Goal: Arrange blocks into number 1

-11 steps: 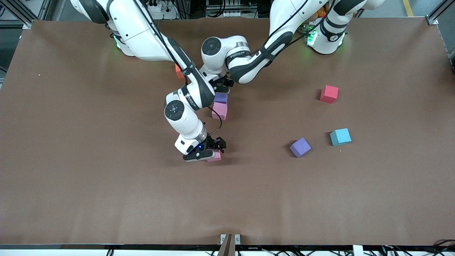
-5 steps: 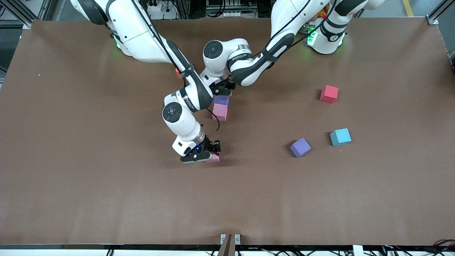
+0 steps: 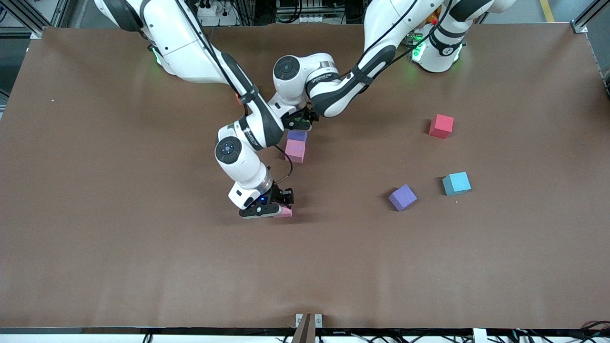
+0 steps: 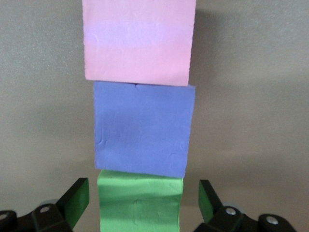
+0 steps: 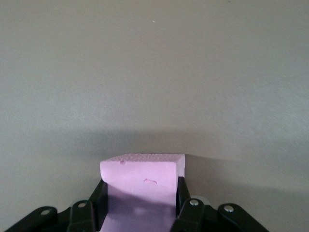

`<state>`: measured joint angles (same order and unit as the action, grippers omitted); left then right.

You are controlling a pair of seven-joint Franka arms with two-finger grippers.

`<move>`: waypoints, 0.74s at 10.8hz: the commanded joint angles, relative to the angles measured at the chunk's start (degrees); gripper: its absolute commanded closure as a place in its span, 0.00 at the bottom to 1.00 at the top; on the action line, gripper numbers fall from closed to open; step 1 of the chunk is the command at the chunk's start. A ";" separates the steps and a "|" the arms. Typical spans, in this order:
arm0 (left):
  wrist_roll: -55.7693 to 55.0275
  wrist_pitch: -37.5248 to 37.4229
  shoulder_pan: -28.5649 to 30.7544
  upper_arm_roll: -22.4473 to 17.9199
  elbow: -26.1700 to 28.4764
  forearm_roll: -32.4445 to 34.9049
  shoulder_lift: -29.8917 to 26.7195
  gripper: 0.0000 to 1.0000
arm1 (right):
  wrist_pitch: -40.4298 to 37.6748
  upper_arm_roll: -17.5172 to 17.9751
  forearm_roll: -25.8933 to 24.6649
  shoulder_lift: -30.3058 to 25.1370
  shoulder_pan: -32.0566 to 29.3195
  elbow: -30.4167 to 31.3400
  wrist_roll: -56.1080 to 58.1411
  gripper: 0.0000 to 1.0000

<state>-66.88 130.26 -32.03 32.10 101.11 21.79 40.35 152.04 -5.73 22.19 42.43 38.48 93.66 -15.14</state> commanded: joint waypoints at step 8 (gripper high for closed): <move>-1.25 -5.63 10.38 -0.02 0.76 0.89 -12.75 0.00 | -0.69 0.54 1.28 -9.99 1.16 11.46 -7.27 0.41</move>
<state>-68.90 124.41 -27.97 31.87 101.22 21.79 30.74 149.70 -5.66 23.55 33.95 39.30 102.09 -21.84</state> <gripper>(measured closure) 0.000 0.405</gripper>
